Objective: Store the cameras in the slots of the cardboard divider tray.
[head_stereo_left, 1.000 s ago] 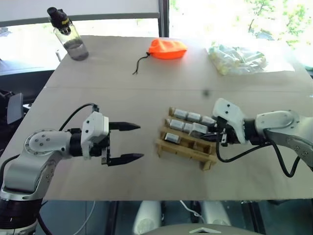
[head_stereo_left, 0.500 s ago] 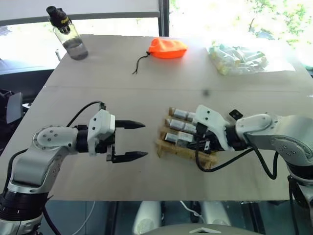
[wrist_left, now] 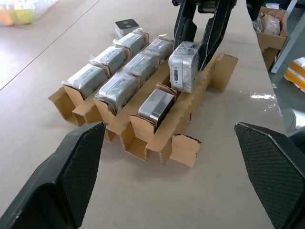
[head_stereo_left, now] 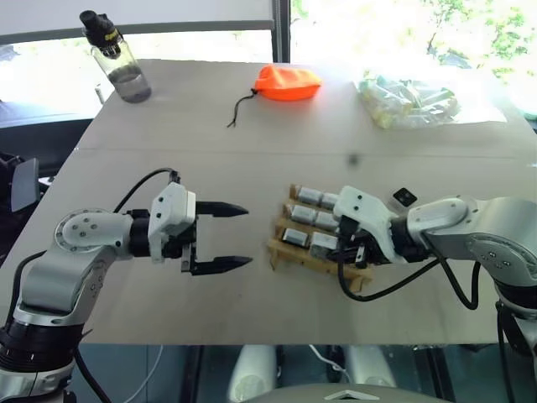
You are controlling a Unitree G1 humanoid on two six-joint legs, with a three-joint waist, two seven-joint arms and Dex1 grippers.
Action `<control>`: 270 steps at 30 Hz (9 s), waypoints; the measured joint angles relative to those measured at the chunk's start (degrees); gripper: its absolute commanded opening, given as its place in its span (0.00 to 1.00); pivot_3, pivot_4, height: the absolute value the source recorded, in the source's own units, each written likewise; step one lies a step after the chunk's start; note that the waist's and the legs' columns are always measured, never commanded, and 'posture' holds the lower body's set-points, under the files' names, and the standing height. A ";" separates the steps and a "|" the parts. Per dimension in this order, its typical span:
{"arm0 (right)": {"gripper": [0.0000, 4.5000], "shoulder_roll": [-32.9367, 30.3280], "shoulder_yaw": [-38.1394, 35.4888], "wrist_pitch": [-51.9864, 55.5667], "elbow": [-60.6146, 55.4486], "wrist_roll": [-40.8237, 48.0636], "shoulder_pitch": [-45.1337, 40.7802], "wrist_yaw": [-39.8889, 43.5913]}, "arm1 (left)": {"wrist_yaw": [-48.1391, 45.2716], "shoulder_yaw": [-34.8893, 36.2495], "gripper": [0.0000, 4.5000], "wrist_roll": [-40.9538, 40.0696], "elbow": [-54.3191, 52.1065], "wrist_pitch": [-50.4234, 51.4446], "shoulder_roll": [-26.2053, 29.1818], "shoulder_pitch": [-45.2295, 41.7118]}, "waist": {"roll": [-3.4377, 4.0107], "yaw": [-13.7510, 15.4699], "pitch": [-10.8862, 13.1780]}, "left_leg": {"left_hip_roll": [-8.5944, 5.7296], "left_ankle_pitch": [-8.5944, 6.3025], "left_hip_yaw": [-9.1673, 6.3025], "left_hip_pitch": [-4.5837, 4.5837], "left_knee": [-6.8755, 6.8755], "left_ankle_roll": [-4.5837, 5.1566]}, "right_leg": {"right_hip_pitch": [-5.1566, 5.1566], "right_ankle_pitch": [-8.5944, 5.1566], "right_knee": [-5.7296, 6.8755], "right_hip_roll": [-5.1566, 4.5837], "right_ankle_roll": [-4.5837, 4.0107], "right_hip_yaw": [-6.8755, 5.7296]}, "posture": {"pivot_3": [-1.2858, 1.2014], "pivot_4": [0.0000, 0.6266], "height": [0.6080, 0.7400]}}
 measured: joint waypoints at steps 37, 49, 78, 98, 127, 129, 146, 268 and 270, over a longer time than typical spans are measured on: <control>0.99 -10.11 -12.40 -10.53 -3.07 1.00 8.48 9.43 | -1.56 -2.17 1.00 1.04 1.68 -0.66 -0.27 -4.31 | -0.04 0.05 -0.02 | 0.00 0.00 -0.05 -0.02 0.02 0.00 | 0.02 0.00 -0.03 0.05 0.02 0.01 | 0.52 0.24 0.89; 0.99 -11.23 -20.33 -45.44 18.16 -18.14 27.78 11.75 | -1.52 -3.98 1.00 1.26 2.72 -0.98 -1.81 -5.65 | -0.10 0.09 -0.05 | 0.01 0.01 0.11 0.03 0.04 0.00 | 0.03 0.01 -0.02 0.12 0.06 0.22 | 0.52 0.24 0.89; 0.42 -0.91 -15.38 -66.73 48.84 -31.93 19.18 18.52 | -0.04 -4.29 1.00 2.08 3.23 -4.22 -3.27 -5.42 | -0.08 -0.03 -0.05 | 0.06 0.01 0.29 0.22 0.05 0.00 | 0.06 0.04 0.03 0.23 0.08 0.51 | 0.52 0.24 0.89; 0.42 -10.14 -7.77 -107.62 29.21 -64.48 19.64 11.50 | 4.88 -20.80 1.00 4.70 25.69 12.35 -23.99 -35.84 | -0.09 -0.06 -0.07 | -0.04 0.06 0.29 0.19 0.17 -0.07 | 0.06 0.09 0.08 0.27 0.19 0.52 | 0.52 0.24 0.89; 0.42 -5.98 -2.36 -118.58 27.19 -76.84 14.11 7.77 | 3.76 -19.30 0.15 7.71 32.15 12.78 -29.62 -40.71 | -0.09 -0.03 -0.07 | -0.02 0.09 0.30 0.19 0.16 -0.13 | 0.07 0.09 0.09 0.22 0.19 0.50 | 0.52 0.24 0.89; 0.42 -5.78 -2.36 -118.45 27.11 -76.86 14.11 7.78 | 3.75 -19.00 0.15 7.72 31.82 12.79 -29.61 -40.42 | -0.09 -0.03 -0.07 | -0.02 0.10 0.30 0.19 0.17 -0.13 | 0.07 0.09 0.10 0.22 0.19 0.50 | 0.52 0.24 0.89; 0.96 -10.77 -30.77 -64.40 17.79 -23.17 37.07 29.23 | 0.76 -17.79 0.15 4.99 19.43 4.67 -30.93 -33.48 | -0.07 0.39 -0.09 | -0.04 0.09 0.15 0.26 0.17 -0.11 | 0.30 0.11 0.13 0.15 0.16 0.23 | 0.52 0.24 0.89; 0.96 -1.61 -29.79 -93.55 55.75 -16.35 37.97 56.61 | 26.24 0.06 0.81 15.11 5.13 -6.63 -19.04 14.05 | 0.19 0.16 -0.19 | 0.04 -0.20 0.18 1.02 0.11 0.36 | 0.98 0.08 -0.04 -0.26 0.11 0.61 | 0.52 0.24 0.89; 0.96 -2.76 -29.03 -94.28 58.30 -17.91 35.70 57.36 | 26.67 0.13 0.81 15.07 5.04 -6.65 -19.03 14.08 | 0.19 0.16 -0.19 | 0.04 -0.20 0.17 1.01 0.11 0.36 | 0.98 0.08 -0.05 -0.22 0.11 0.58 | 0.52 0.24 0.89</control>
